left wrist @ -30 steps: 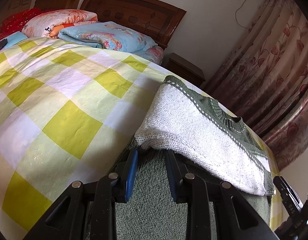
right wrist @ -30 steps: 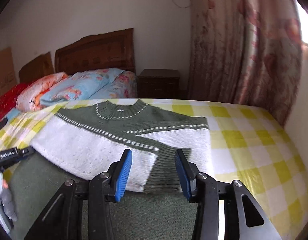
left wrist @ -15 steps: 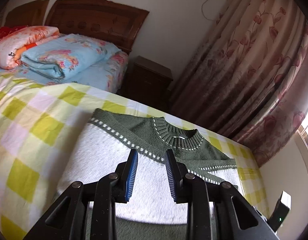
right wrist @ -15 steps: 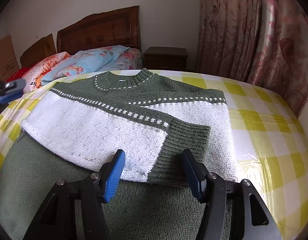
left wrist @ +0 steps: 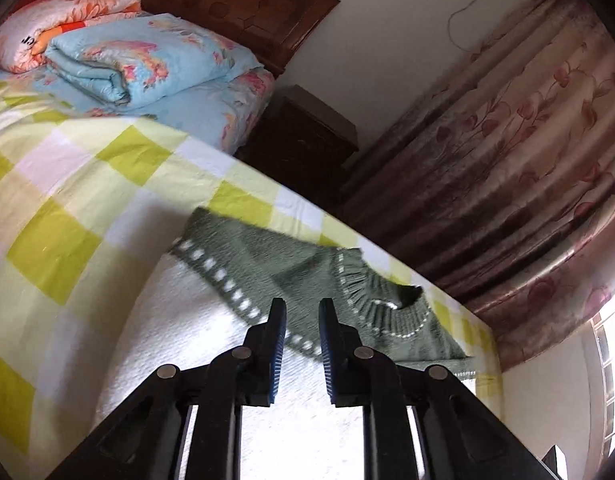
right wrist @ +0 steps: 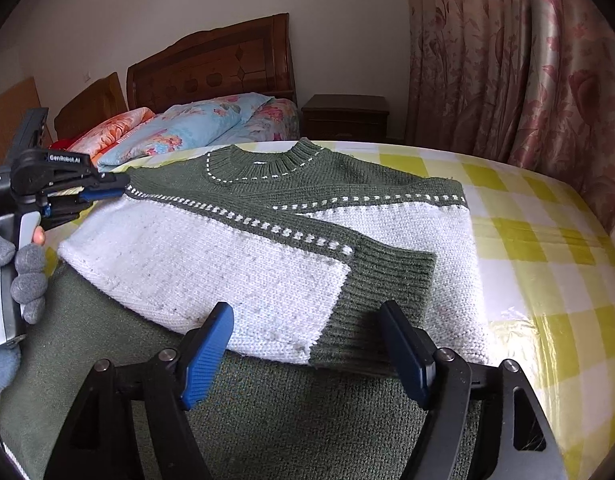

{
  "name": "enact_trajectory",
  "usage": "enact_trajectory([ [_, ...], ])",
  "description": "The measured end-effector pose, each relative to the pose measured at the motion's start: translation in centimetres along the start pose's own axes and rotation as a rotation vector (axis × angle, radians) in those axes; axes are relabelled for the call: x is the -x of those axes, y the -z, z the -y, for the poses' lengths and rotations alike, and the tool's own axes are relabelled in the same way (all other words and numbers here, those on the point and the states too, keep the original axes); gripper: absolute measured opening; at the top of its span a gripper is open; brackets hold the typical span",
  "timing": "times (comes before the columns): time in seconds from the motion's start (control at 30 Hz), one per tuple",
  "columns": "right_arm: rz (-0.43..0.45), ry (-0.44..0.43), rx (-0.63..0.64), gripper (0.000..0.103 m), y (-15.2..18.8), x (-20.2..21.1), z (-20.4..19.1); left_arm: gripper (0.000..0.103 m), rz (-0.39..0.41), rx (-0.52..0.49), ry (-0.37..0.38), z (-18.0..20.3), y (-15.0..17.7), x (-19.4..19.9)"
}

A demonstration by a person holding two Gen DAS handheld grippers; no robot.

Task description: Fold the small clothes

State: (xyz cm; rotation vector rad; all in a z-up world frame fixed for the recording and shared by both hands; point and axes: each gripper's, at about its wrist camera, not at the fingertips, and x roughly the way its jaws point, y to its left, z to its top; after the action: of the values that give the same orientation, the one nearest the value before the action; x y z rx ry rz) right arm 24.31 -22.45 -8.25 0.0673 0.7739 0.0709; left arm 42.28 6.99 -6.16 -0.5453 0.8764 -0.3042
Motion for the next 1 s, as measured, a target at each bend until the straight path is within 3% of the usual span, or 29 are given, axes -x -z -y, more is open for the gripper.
enact_trajectory([
  [0.13, 0.000, -0.006, -0.003, 0.103, 0.0, 0.0, 0.0, 0.019, -0.086, -0.025, -0.009, 2.1, -1.7, -4.3],
  [0.2, 0.001, -0.012, -0.007, 0.103, 0.0, 0.0, 0.1, 0.019, -0.113, -0.025, -0.110, 1.3, -1.9, -6.8],
  [0.23, 0.002, -0.016, -0.010, 0.103, -0.1, 0.0, 0.1, 0.008, -0.071, -0.013, -0.121, 0.4, -1.8, -7.0],
  [0.3, 0.004, -0.026, -0.016, 0.103, -0.1, 0.0, 0.2, 0.008, -0.043, 0.128, -0.021, -2.0, -1.8, -6.6],
  [0.37, 0.003, -0.030, -0.018, 0.103, -0.1, -0.1, 0.3, 0.006, -0.026, 0.210, 0.015, -3.5, -1.7, -6.3],
  [0.53, 0.005, -0.043, -0.022, 0.103, 0.0, 0.0, 0.3, 0.004, -0.019, 0.173, -0.012, -2.7, -1.5, -6.1],
  [0.6, 0.006, -0.047, -0.025, 0.103, -0.1, -0.1, 0.3, 0.004, 0.001, 0.160, -0.058, -2.0, -1.4, -5.2],
  [0.7, 0.006, -0.049, -0.028, 0.103, -0.1, -0.1, 0.4, 0.006, 0.035, 0.061, -0.067, 0.8, 0.0, -3.0],
  [0.8, 0.005, -0.048, -0.027, 0.103, -0.1, -0.2, 0.4, 0.014, 0.037, -0.137, -0.061, 5.1, 3.0, -0.3],
  [0.9, 0.004, -0.046, -0.025, 0.103, -0.1, -0.2, 0.3, 0.016, 0.020, -0.345, -0.127, 8.6, 6.6, 1.6],
  [1.0, 0.004, -0.045, -0.024, 0.103, 0.0, -0.2, 0.3, 0.019, 0.007, -0.433, -0.230, 8.9, 9.1, 2.0],
])
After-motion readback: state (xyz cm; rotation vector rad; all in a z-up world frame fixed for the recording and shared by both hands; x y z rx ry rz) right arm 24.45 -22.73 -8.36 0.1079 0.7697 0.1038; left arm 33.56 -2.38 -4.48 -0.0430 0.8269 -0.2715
